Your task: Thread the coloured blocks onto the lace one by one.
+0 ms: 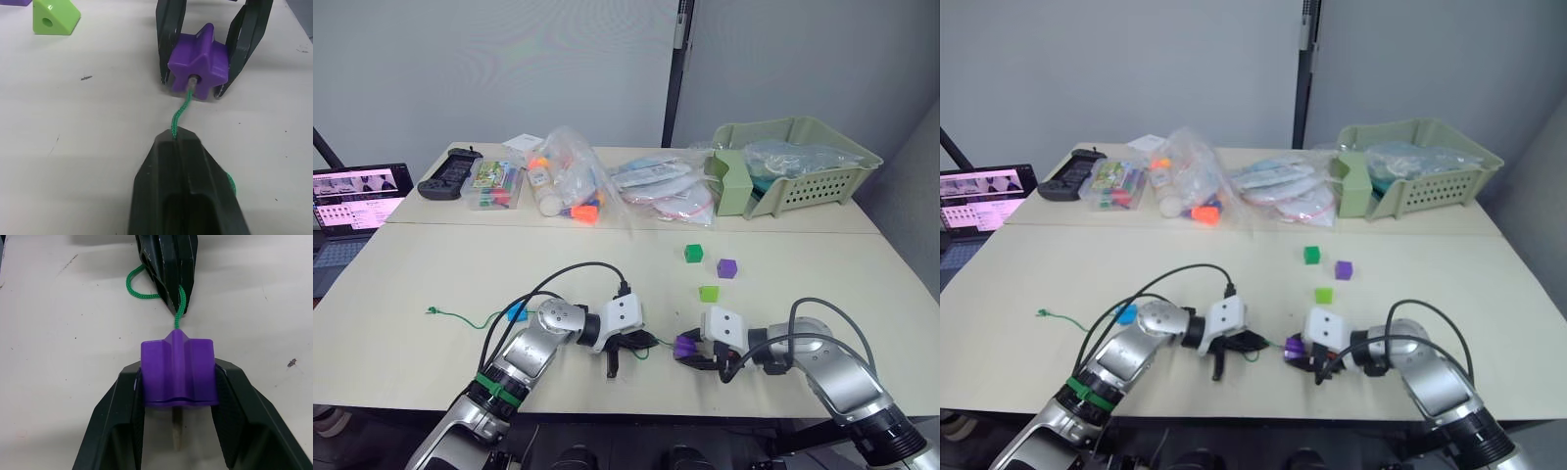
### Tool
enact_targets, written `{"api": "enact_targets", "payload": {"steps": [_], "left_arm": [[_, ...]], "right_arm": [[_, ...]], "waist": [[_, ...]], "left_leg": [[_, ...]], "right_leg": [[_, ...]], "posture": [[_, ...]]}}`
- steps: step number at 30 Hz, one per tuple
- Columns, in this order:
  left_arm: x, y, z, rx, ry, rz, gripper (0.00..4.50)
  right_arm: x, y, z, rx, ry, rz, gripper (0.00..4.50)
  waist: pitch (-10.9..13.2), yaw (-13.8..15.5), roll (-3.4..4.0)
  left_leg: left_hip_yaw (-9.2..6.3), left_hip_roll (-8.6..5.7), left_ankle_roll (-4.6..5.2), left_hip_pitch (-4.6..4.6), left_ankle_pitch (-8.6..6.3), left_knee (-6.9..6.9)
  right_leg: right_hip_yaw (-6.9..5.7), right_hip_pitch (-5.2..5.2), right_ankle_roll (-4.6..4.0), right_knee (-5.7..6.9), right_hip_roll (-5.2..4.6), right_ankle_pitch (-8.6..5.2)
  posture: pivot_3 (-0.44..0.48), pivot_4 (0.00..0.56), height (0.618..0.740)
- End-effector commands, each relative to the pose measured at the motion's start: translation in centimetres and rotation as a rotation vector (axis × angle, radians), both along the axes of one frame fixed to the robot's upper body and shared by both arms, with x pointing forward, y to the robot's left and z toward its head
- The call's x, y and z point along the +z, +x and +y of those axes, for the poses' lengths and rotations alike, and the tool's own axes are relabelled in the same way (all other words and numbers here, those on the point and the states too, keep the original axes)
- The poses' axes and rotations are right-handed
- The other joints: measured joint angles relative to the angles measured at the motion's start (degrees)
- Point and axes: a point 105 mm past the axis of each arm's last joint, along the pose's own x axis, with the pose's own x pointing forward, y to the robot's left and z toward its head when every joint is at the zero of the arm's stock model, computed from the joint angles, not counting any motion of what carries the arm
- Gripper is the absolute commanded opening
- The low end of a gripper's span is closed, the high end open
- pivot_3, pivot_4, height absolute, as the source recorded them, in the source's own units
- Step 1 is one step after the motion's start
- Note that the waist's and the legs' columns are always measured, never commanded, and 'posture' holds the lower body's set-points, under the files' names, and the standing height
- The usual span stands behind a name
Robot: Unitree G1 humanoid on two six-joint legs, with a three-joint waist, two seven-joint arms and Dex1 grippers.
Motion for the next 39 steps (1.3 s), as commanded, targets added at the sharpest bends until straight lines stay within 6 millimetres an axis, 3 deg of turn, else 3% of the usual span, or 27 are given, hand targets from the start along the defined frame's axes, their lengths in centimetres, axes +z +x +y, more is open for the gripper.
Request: {"api": "enact_targets", "payload": {"steps": [1,16,22,26,28,34,39], "left_arm": [[0.9,-0.5,-0.8,-0.047,-0.017,-0.036,0.02],[1.5,-1.2,-3.7,-0.108,-0.029,-0.04,0.02],[1.6,-1.0,-3.2,-0.093,-0.021,-0.015,0.02],[2.1,-1.2,-2.6,-0.111,-0.02,0.008,1.17],[2.3,-1.2,-2.2,-0.115,-0.009,0.003,1.84],[2.9,-1.2,-1.6,-0.147,0.04,-0.041,3.8],[3.9,-0.9,-2.5,-0.188,0.05,-0.095,3.8]], "right_arm": [[-0.6,-0.5,-0.1,0.0,-0.019,0.025,1.37],[-0.7,-0.4,-0.1,-0.008,-0.02,0.025,1.37],[-0.7,-0.3,-0.2,-0.015,-0.022,0.025,1.37],[-0.5,-0.1,-0.2,-0.028,-0.012,0.025,1.37],[-0.3,0.1,-0.2,-0.038,-0.003,0.024,2.43],[1.7,-0.1,-0.1,-0.042,0.038,-0.014,4.47],[2.5,-1.3,-2.2,-0.085,0.011,-0.019,4.47]], "waist": [[0.0,0.0,0.0],[0.0,0.0,-0.01],[0.0,0.0,0.0],[0.0,-0.01,-0.01],[0.01,-0.02,-0.01],[0.01,0.0,-0.01],[0.02,0.75,-0.01]], "left_leg": [[0.0,0.0,0.0,0.0,0.0,0.0],[0.03,-0.01,0.0,0.0,0.0,0.0],[0.03,-0.01,0.0,0.0,0.0,0.0],[0.02,-0.01,0.0,0.0,0.0,0.0],[0.01,-0.01,0.0,0.0,0.0,0.0],[-0.01,-0.01,0.0,-0.11,0.0,-0.03],[-0.02,-0.1,0.0,-0.4,0.0,0.03]], "right_leg": [[0.0,0.0,0.0,0.0,0.0,0.0],[0.0,0.0,0.01,-0.01,0.01,0.0],[0.0,0.02,0.01,-0.02,0.0,-0.01],[0.0,0.02,0.01,-0.02,0.0,-0.01],[0.0,0.02,0.01,-0.02,0.01,-0.01],[0.0,-0.1,0.01,-0.04,0.0,-0.01],[-0.01,-0.28,0.04,-0.06,-0.06,-0.01]], "posture": [[0.0,0.15,0.74],[0.0,0.15,0.74],[0.0,0.15,0.74],[0.0,0.15,0.74],[0.0,0.15,0.74],[0.0,0.15,0.74],[0.0,0.15,0.74]]}}
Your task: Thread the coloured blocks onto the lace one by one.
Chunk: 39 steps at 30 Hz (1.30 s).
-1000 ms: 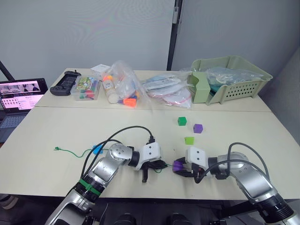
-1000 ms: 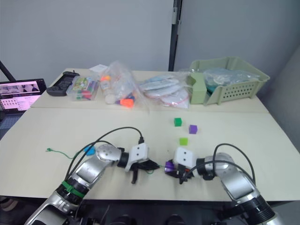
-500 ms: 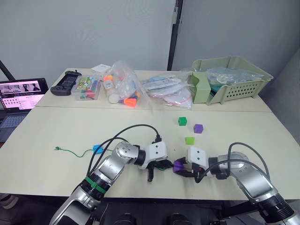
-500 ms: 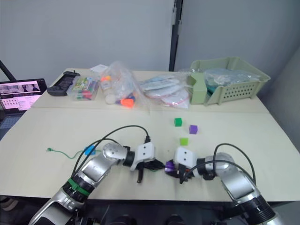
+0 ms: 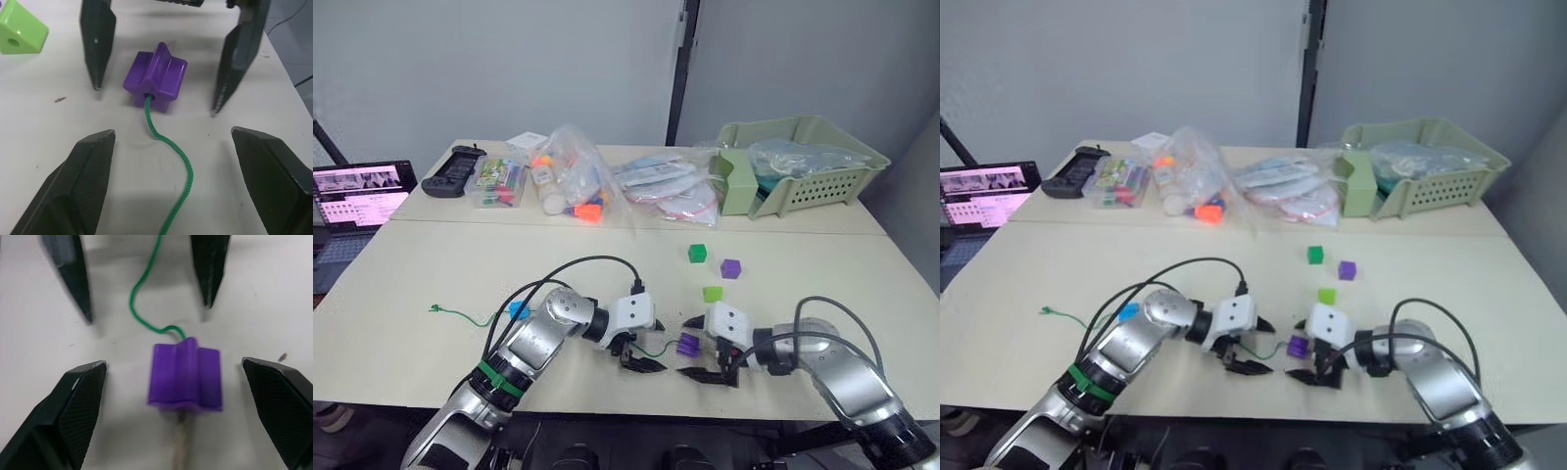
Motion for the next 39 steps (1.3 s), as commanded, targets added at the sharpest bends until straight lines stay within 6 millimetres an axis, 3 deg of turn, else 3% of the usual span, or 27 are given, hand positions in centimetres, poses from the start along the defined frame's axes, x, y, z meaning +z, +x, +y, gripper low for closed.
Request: {"api": "enact_targets", "payload": {"steps": [1,6,15,18,23,30,39], "left_arm": [[1.6,-0.1,-1.4,-0.067,-0.029,-0.075,3.8],[1.2,-0.2,-3.1,-0.129,-0.011,-0.094,3.8],[-0.7,0.8,-4.2,-0.136,0.081,-0.114,3.8],[-0.6,0.7,-4.5,-0.142,0.067,-0.103,3.04],[-0.6,0.6,-4.8,-0.136,0.062,-0.098,1.39],[-0.6,0.5,-4.9,-0.143,0.063,-0.096,1.36],[-0.5,0.5,-4.5,-0.153,0.062,-0.099,1.36]], "right_arm": [[1.4,-0.6,-1.1,-0.023,0.003,-0.031,4.47],[0.7,-1.2,-2.4,-0.066,-0.017,-0.011,4.47],[0.1,-1.0,-2.5,-0.101,-0.019,-0.01,4.47],[0.1,-0.9,-2.5,-0.105,-0.021,-0.011,4.5],[-0.1,-0.8,-2.4,-0.108,-0.02,-0.01,4.5],[-0.5,-0.4,-2.2,-0.104,-0.023,-0.004,4.5],[-1.6,0.0,-2.9,-0.106,-0.053,0.024,1.71]], "waist": [[0.0,0.07,-0.01],[0.01,-0.09,-0.02],[0.02,-0.61,-0.03],[0.02,-0.58,-0.03],[0.02,-0.58,-0.03],[0.01,-0.59,-0.03],[0.01,-0.61,-0.03]], "left_leg": [[0.01,0.0,0.0,-0.03,0.0,0.03],[0.05,0.0,0.0,-0.03,0.0,0.03],[0.07,0.01,0.0,-0.05,0.0,0.02],[0.06,0.01,0.0,-0.07,0.0,0.02],[0.06,0.01,0.0,-0.08,0.0,0.02],[0.06,0.0,0.0,-0.07,0.0,0.02],[0.06,0.0,0.0,-0.01,0.0,0.05]], "right_leg": [[0.01,-0.01,0.01,0.0,-0.01,0.0],[0.01,-0.01,0.02,-0.01,0.03,0.0],[0.02,-0.06,0.03,0.01,0.06,-0.01],[0.02,-0.07,0.03,0.01,0.05,-0.01],[0.02,-0.09,0.03,0.01,0.05,-0.01],[0.02,-0.08,0.03,0.01,0.05,-0.01],[0.02,0.0,0.03,0.02,0.05,0.0]], "posture": [[0.0,0.15,0.74],[0.0,0.15,0.74],[0.0,0.15,0.74],[0.0,0.15,0.74],[0.0,0.15,0.74],[0.0,0.15,0.74],[0.0,0.15,0.74]]}}
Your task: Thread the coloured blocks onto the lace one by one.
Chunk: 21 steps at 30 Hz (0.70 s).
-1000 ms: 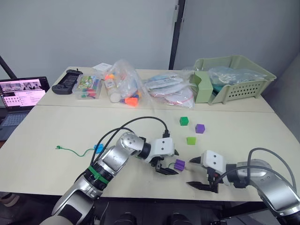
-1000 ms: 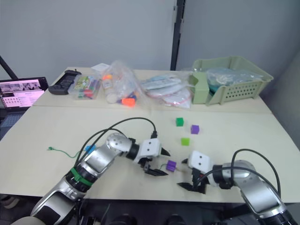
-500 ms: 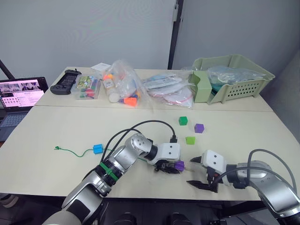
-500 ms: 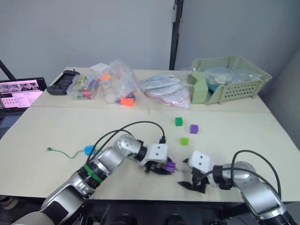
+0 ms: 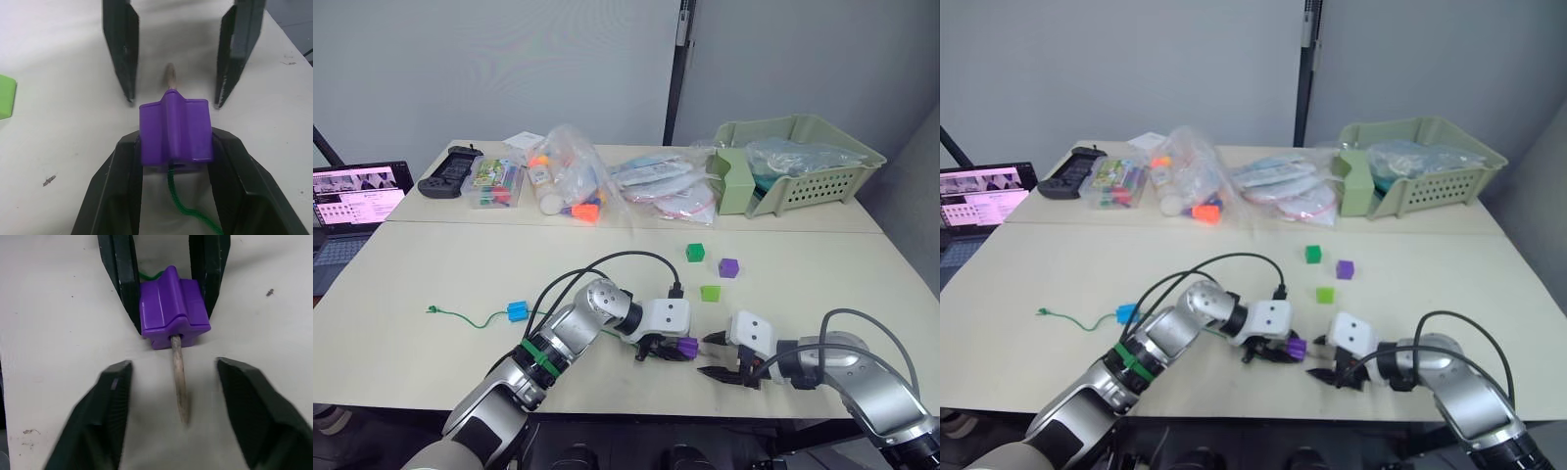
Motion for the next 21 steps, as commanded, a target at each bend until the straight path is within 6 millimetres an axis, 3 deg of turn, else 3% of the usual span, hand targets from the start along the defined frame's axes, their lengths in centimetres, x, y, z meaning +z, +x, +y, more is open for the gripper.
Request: {"api": "enact_targets", "payload": {"steps": [1,5,13,16,21], "left_arm": [[0.7,0.0,0.0,-0.016,-0.018,-0.022,1.36],[0.9,0.1,0.4,-0.01,-0.024,-0.023,1.36],[1.5,0.3,2.8,0.038,-0.059,0.012,1.36],[2.3,0.3,4.8,0.086,-0.092,0.051,1.36],[2.7,0.4,10.0,0.151,-0.053,0.077,1.36]], "right_arm": [[-0.6,0.4,-1.1,-0.031,-0.045,0.004,1.28],[-0.7,0.5,-1.3,-0.033,-0.049,0.005,0.01],[-0.3,0.6,-1.0,-0.017,-0.03,-0.016,0.0],[0.0,0.5,-0.7,0.007,-0.042,-0.03,0.0],[0.8,0.2,0.1,0.036,-0.05,-0.039,0.0]], "waist": [[0.0,0.01,0.0],[0.0,0.03,0.0],[0.0,0.02,0.0],[0.0,0.0,0.01],[-0.01,-0.06,0.03]], "left_leg": [[0.0,0.0,0.0,0.02,0.0,0.01],[0.0,0.0,0.0,0.11,0.0,0.01],[-0.01,0.01,0.0,0.19,0.0,0.01],[-0.05,0.04,0.0,0.21,0.0,-0.01],[-0.09,0.07,0.0,0.19,0.0,-0.02]], "right_leg": [[0.0,0.02,0.0,0.0,0.0,0.0],[0.0,0.11,0.0,0.0,0.0,0.0],[0.0,0.2,0.0,0.0,-0.02,0.0],[0.0,0.19,0.0,0.02,-0.01,0.0],[0.01,0.11,-0.01,0.04,0.0,0.0]], "posture": [[0.0,0.15,0.74],[0.0,0.15,0.74],[0.0,0.15,0.74],[0.0,0.15,0.74],[0.0,0.15,0.74]]}}
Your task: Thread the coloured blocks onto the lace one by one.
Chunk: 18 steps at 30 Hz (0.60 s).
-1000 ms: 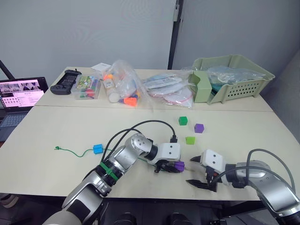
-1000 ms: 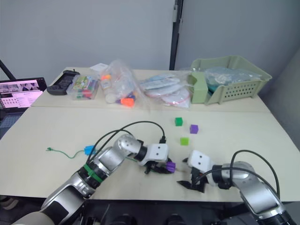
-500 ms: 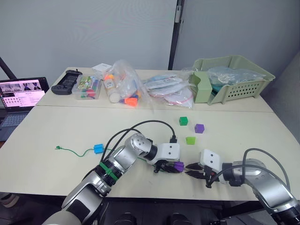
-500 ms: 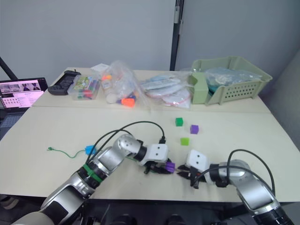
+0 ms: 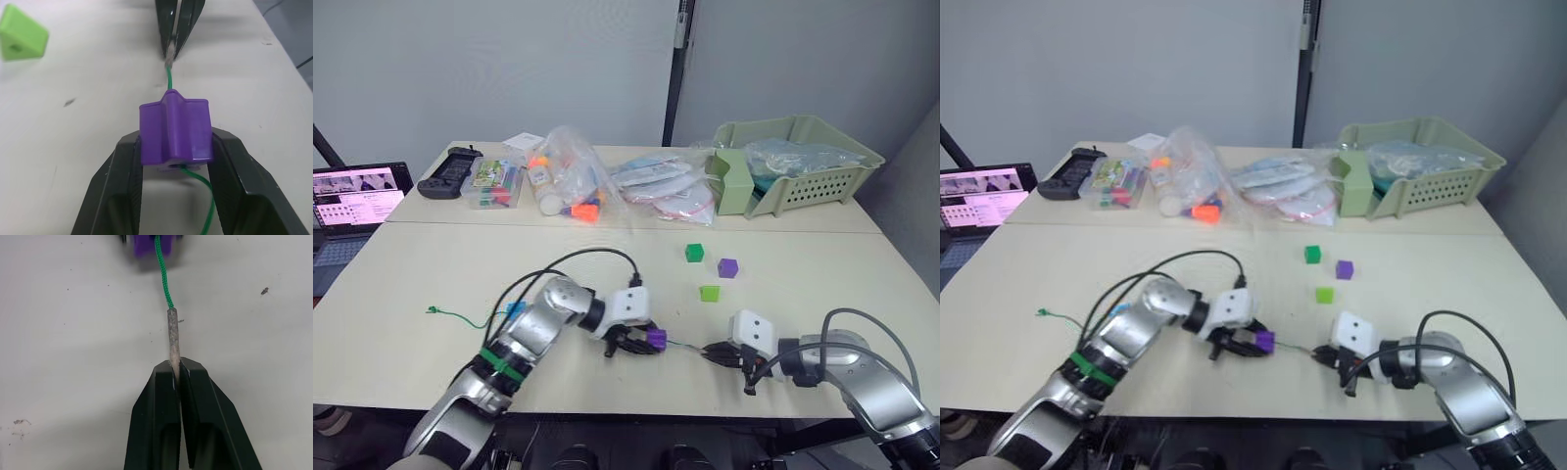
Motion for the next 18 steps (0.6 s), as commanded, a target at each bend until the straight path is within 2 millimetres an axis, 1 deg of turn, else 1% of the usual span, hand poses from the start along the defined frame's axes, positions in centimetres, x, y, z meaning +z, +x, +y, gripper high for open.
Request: {"api": "enact_targets", "payload": {"steps": [1,3,4,6,9,12,15,18], "left_arm": [[1.0,0.2,4.1,0.027,0.026,-0.002,1.36],[0.4,0.3,8.0,0.061,0.114,0.009,1.36],[0.1,0.3,9.4,0.073,0.153,0.013,1.36],[-0.3,0.4,11.9,0.091,0.213,0.012,1.36],[-0.2,0.6,14.9,0.131,0.264,0.02,1.36],[-0.2,0.8,16.7,0.144,0.31,0.005,1.36],[-0.2,1.0,17.4,0.143,0.331,-0.005,1.36],[-0.6,1.3,17.9,0.138,0.389,-0.043,1.36]], "right_arm": [[0.7,-0.3,0.6,0.032,-0.024,-0.014,0.0],[0.9,-0.4,1.0,0.049,-0.029,-0.011,0.0],[0.9,-0.5,1.2,0.054,-0.032,-0.01,0.0],[1.0,-0.4,1.3,0.056,-0.034,-0.009,0.0],[1.0,-0.2,1.4,0.065,-0.04,-0.012,0.0],[1.1,0.0,1.6,0.073,-0.044,-0.016,0.0],[1.1,0.1,1.7,0.078,-0.046,-0.018,0.0],[1.1,0.2,1.9,0.091,-0.045,-0.021,0.0]], "waist": [[0.0,0.01,0.0],[0.0,-0.27,0.0],[0.01,-0.25,0.0],[0.01,-0.12,0.0],[0.0,0.02,0.0],[0.0,-0.09,0.0],[0.0,-0.28,0.0],[0.0,-0.23,0.0]], "left_leg": [[0.0,0.0,0.0,0.01,0.0,0.0],[0.01,0.02,0.0,0.0,0.0,-0.02],[0.01,0.05,0.0,0.01,0.0,-0.07],[0.02,0.06,0.0,-0.02,0.0,-0.09],[0.09,0.07,0.0,-0.02,0.0,-0.09],[0.17,0.09,0.0,-0.03,0.0,-0.09],[0.21,0.15,0.0,-0.06,0.0,-0.1],[0.22,0.16,0.0,-0.18,0.0,-0.1]], "right_leg": [[0.0,0.0,0.0,0.0,0.0,0.0],[0.0,-0.03,0.0,-0.01,0.01,0.0],[0.01,-0.08,-0.03,0.0,0.02,0.0],[0.0,-0.15,-0.04,0.01,0.02,0.0],[0.0,-0.13,-0.04,-0.01,-0.01,0.0],[-0.01,-0.15,-0.05,0.0,0.03,0.0],[0.0,-0.27,-0.07,0.04,0.07,0.0],[0.0,-0.44,-0.1,0.13,0.09,0.02]], "posture": [[0.0,0.15,0.74],[0.0,0.15,0.74],[0.0,0.15,0.74],[0.0,0.15,0.74],[0.0,0.15,0.74],[0.0,0.15,0.74],[0.0,0.15,0.74],[0.0,0.15,0.74]]}}
